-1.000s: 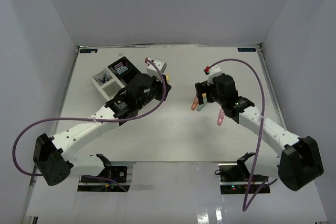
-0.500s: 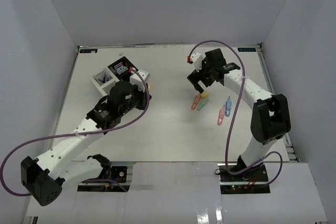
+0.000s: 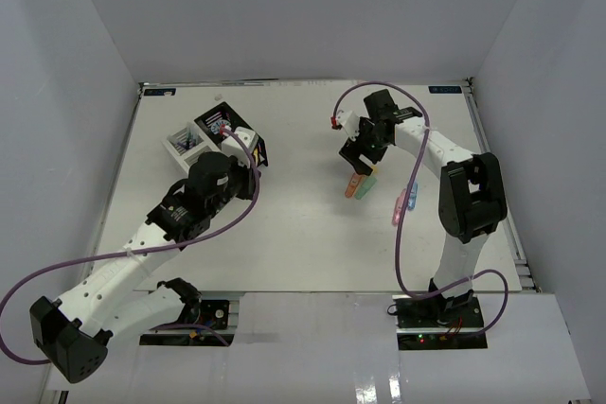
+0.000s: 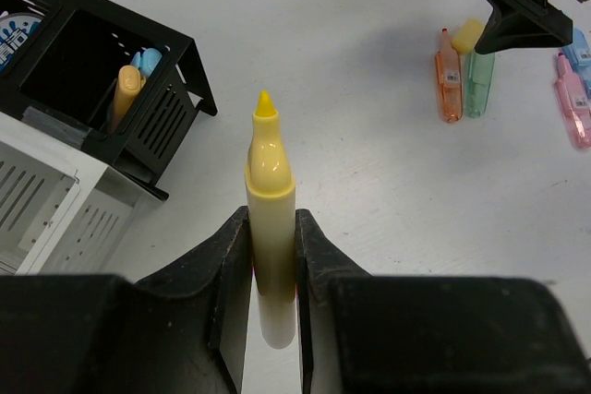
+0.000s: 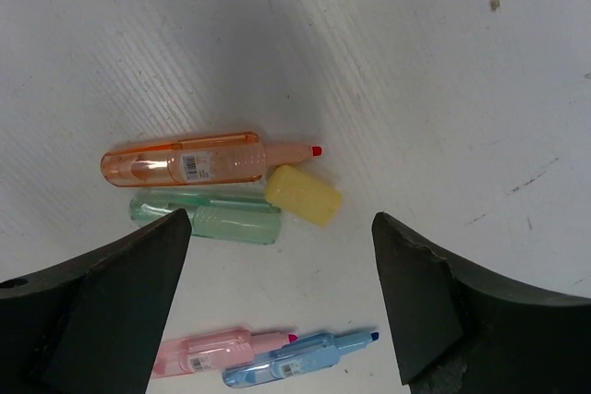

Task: Sort the stationery into containers
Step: Close the pen cap on the pen.

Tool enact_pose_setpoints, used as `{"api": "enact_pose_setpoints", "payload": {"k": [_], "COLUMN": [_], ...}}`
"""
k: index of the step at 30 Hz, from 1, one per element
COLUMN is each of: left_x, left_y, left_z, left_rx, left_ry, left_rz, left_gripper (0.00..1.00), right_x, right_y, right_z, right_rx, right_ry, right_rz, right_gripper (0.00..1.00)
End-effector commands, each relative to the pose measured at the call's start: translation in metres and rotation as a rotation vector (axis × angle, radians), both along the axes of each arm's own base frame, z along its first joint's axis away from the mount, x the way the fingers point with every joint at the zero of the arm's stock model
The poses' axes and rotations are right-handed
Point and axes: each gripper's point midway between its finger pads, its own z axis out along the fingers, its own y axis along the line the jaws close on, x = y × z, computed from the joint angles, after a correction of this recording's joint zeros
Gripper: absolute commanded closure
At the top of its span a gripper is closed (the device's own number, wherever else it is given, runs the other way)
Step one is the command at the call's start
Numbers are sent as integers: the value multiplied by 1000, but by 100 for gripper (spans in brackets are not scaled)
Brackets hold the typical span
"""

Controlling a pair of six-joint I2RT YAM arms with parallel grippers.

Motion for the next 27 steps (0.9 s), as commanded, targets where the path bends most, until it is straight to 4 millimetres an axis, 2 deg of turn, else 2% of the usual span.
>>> {"api": "enact_pose_setpoints", "payload": {"k": [1,5,13,24,27], "left_x": [2,1,2,2,2], "left_y": [6,5,6,5,4], "left_z": [4,2,1,0,-1], "left_rx": [-5,-5,-2,2,3], "left_ry": [-18,-13,-13,-9,-6], "left_rz": [25,23,27,20,17], "left_gripper": [100,100,100,100,100], "right_x": [-2,0,0,4,5], "right_y": [0,0,-3,-18,-22], "right_z": [-11,-21,-40,-56,-60], "right_rx": [-5,-15,-40,-44,-39], "right_ry": [32,52,87,128,136], "right_rz": [35,34,33,-28,-50], "right_gripper": [16,23,24,26,30]}}
